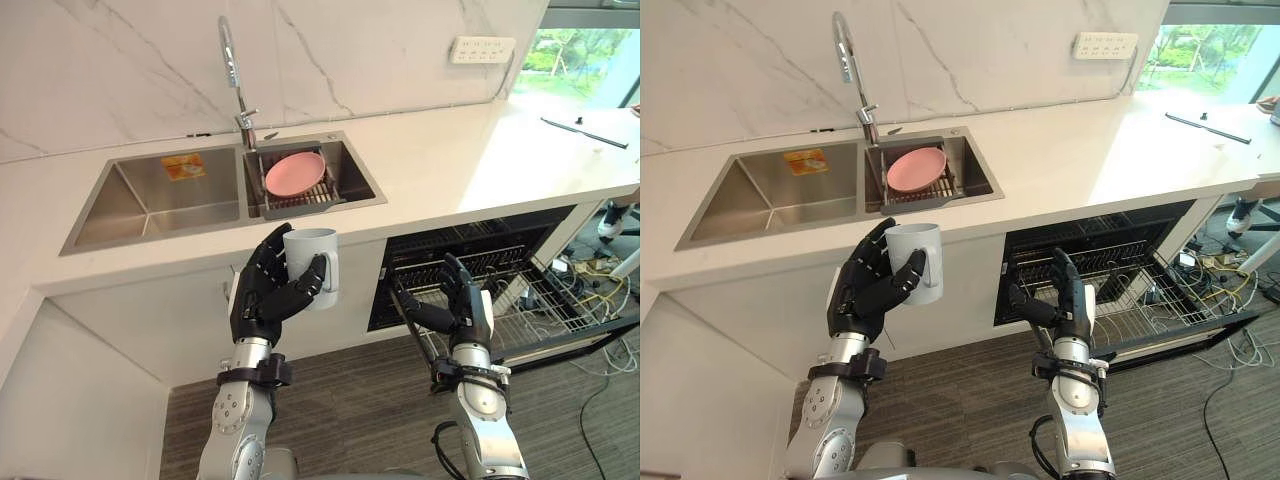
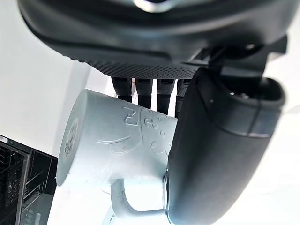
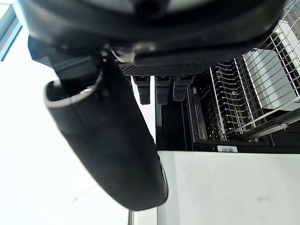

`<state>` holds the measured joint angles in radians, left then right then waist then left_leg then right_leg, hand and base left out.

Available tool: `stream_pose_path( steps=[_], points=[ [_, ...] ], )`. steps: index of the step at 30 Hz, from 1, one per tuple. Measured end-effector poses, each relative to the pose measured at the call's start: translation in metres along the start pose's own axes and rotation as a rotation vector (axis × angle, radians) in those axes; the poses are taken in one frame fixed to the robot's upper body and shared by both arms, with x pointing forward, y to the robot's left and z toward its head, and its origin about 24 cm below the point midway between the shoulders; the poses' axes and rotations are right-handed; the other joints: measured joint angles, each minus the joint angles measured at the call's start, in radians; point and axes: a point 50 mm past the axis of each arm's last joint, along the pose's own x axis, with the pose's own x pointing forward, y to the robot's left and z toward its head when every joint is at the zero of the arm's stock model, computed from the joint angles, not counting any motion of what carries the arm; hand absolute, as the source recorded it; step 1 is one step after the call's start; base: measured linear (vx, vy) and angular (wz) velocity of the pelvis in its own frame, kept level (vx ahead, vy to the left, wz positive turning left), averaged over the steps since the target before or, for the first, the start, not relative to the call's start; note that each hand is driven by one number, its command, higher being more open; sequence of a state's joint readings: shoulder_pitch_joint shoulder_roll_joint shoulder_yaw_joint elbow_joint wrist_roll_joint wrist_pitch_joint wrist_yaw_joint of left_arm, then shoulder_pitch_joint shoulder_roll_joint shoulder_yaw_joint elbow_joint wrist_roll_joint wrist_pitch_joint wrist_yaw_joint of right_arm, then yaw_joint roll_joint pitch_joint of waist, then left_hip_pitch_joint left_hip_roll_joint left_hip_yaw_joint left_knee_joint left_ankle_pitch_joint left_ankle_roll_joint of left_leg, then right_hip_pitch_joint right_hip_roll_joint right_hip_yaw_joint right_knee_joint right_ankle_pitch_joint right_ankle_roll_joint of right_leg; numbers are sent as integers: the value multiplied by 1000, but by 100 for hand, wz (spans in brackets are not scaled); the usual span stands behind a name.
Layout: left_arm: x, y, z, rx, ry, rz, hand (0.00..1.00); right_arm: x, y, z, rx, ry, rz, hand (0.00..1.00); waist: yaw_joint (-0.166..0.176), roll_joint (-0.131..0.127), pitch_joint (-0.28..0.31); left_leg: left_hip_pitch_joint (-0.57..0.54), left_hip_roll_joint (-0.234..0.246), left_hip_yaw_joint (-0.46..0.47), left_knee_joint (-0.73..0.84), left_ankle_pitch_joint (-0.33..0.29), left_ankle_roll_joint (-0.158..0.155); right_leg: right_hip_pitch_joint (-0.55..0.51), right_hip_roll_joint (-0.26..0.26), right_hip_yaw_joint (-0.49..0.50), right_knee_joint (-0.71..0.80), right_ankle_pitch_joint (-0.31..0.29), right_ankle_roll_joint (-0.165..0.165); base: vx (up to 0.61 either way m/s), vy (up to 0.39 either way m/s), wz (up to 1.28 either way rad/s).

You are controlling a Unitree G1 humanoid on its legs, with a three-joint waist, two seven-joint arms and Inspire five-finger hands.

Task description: Walk over to the sink, pick up the cup, carry it to the dishwasher, place the cup inside the dishwasher, then close the dishwasher door

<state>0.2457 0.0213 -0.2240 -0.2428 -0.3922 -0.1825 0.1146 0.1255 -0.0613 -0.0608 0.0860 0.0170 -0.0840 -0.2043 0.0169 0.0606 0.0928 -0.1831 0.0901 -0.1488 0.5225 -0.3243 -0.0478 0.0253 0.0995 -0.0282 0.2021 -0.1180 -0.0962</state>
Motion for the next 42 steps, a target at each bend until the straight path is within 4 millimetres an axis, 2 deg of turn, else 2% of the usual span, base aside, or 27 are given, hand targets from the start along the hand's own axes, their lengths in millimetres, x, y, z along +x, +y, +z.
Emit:
stream_pose_path(
  steps=[1,2,4,5,11,15,19,24,32,42],
  points=[
    [0,1,0,4,2,-1,30,1,0,-5,-4,20,-2,90,-1,2,-1,19,-16,-37,-59,67,-10,5,1,24,-3,-3,10,181,188,-69],
    [0,2,-2,17,12,-3,30,-2,0,-14,-4,63,-4,90,-3,-12,-7,52,-24,-22,-96,116,-15,16,-5,57,-5,-8,25,178,185,-64],
    [0,1,-1,20,12,-9,30,-10,-1,-21,5,97,-16,90,-12,-35,-24,75,-40,17,-142,127,0,8,-30,90,-5,-15,46,162,192,-53],
    [2,-1,-1,20,7,-19,30,-11,-2,-22,5,100,-21,90,-13,-38,-26,86,-47,46,-160,130,6,1,-41,118,-5,-17,60,107,171,-60],
    [12,-3,8,88,-36,-52,30,-8,0,-10,13,49,-3,90,-16,-43,-31,127,-57,178,-223,142,35,-28,-62,253,-34,13,115,23,142,-66],
    [19,8,19,144,-91,1,30,0,4,2,25,-1,24,90,-35,-46,-35,153,-57,252,-257,153,53,-23,-70,324,-91,64,139,-42,103,-55],
    [27,17,31,172,-141,41,30,0,4,22,71,-85,51,90,-44,-46,-35,187,-68,294,-285,163,69,0,-83,359,-139,97,149,-84,76,-30],
    [34,24,37,203,-167,69,30,-2,12,45,119,-189,124,90,-49,-45,-37,204,-73,332,-307,165,68,5,-91,392,-168,115,154,-55,45,-22],
    [50,25,19,248,-100,63,30,-8,33,61,240,-252,278,90,-64,-43,-52,200,-71,351,-306,171,73,6,-89,416,-213,151,147,7,13,-11],
    [59,8,4,296,-52,0,30,-11,67,88,408,-314,485,90,-65,-43,-52,191,-71,351,-311,171,74,1,-90,426,-226,164,150,2,1,-2]
  ],
)
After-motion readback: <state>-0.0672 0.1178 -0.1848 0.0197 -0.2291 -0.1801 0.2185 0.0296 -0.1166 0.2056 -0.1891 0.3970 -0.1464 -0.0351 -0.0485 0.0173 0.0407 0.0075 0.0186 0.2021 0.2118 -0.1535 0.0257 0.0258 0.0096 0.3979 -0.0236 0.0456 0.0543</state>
